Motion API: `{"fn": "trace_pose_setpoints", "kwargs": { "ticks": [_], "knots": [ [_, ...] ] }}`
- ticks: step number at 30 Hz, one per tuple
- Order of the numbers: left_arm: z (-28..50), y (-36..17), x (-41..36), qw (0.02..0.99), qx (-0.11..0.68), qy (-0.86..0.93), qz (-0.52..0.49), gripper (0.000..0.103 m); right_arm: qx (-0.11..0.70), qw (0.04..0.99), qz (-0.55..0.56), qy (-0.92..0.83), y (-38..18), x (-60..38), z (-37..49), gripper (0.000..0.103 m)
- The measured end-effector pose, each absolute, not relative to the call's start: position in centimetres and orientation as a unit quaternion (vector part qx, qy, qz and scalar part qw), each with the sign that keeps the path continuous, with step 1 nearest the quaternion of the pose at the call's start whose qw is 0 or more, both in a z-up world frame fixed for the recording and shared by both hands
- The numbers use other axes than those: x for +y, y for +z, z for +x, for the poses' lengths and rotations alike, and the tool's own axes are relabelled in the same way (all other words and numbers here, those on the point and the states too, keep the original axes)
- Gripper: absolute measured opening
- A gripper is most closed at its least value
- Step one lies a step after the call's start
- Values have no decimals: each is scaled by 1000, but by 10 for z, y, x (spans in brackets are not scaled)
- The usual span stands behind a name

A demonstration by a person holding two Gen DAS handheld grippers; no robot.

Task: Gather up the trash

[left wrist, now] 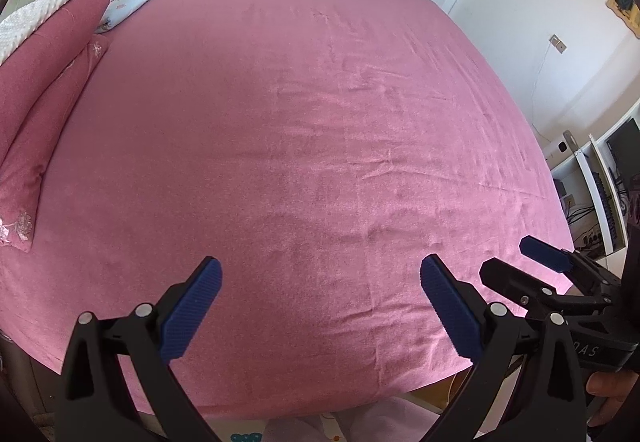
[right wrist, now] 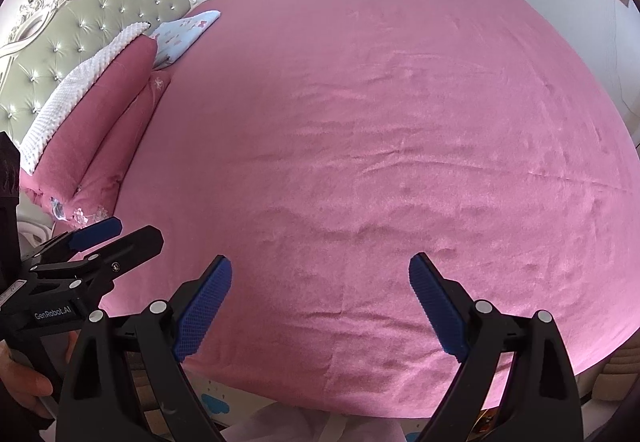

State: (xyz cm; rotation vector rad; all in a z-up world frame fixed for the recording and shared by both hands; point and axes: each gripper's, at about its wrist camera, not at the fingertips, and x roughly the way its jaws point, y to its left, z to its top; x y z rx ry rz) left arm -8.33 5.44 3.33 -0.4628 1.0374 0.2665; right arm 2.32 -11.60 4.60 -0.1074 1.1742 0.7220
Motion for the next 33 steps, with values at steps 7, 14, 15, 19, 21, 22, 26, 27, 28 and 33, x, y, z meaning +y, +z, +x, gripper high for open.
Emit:
{"fn": "trace_pose_setpoints", "kwargs": {
  "ticks": [7,14,15,19,21,22,26,27,28,33],
  "knots": [
    [-79,36,50,838,489,129,-205,99,543,771,-46,330,45,-119,26,87],
    [-75,43,41,841,490,171,-149,99,547,770,-40,327,44,-119,30,87],
    [-74,43,40,840,494,167,-147,99,548,769,-40,327,43,-119,31,87],
    [-74,44,41,839,494,151,-169,99,550,768,-37,327,43,-120,33,87],
    [-73,44,44,837,494,149,-180,99,551,767,-36,325,42,-119,34,87],
    [-74,43,45,836,494,150,-186,99,552,767,-36,325,42,-119,35,87],
    [-72,42,50,832,496,153,-195,99,554,766,-31,324,41,-119,37,87],
    [-71,42,51,832,496,155,-193,99,554,766,-32,325,41,-118,37,87],
    [-71,42,52,833,496,154,-193,99,555,765,-33,325,41,-118,38,87],
    [-69,40,57,829,498,152,-202,99,557,764,-33,325,39,-115,39,87]
  ]
}}
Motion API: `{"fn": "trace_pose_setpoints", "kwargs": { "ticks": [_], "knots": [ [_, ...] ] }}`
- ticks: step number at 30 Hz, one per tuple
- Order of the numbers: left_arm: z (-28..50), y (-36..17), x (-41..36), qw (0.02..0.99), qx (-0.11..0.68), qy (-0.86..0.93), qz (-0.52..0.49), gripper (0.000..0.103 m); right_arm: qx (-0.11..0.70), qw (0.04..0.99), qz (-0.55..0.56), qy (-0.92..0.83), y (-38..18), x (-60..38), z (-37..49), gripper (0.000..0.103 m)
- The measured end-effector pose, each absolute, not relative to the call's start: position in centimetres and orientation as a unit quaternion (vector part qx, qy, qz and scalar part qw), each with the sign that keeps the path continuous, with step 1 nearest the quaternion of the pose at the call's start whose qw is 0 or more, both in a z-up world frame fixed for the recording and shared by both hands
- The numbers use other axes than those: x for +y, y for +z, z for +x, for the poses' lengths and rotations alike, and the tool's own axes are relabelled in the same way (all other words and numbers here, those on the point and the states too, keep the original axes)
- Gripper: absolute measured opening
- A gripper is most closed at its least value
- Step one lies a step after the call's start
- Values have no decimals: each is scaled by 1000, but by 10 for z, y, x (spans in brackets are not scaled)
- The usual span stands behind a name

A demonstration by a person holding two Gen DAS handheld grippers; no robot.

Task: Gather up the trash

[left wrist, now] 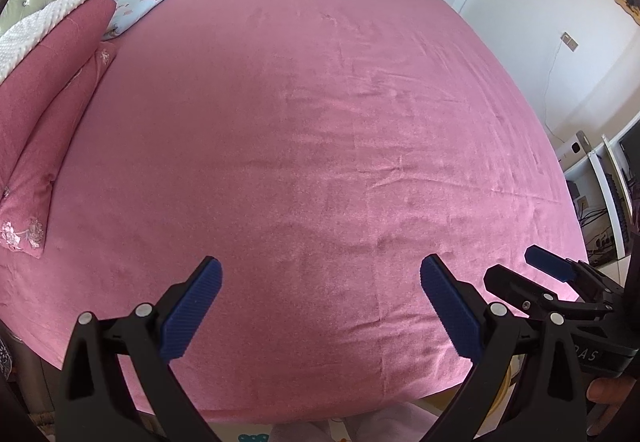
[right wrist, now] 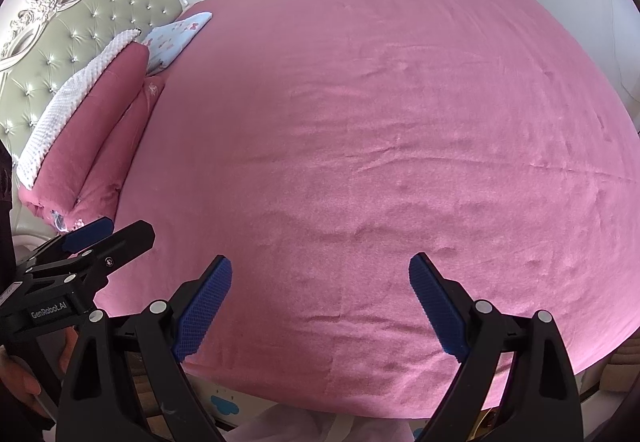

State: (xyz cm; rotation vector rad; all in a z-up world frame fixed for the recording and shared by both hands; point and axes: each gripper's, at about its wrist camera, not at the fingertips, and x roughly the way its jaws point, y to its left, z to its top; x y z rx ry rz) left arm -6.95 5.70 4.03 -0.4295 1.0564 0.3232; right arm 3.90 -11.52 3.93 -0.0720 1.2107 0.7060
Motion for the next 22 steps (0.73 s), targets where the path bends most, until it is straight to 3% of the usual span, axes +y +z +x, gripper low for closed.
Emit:
{"fn": "trace_pose_setpoints", "kwargs": {
  "ticks": [22],
  "knots": [
    [-71,38,66,821,500,165,-223,99,569,756,-22,323,33,-113,43,87]
  ]
}}
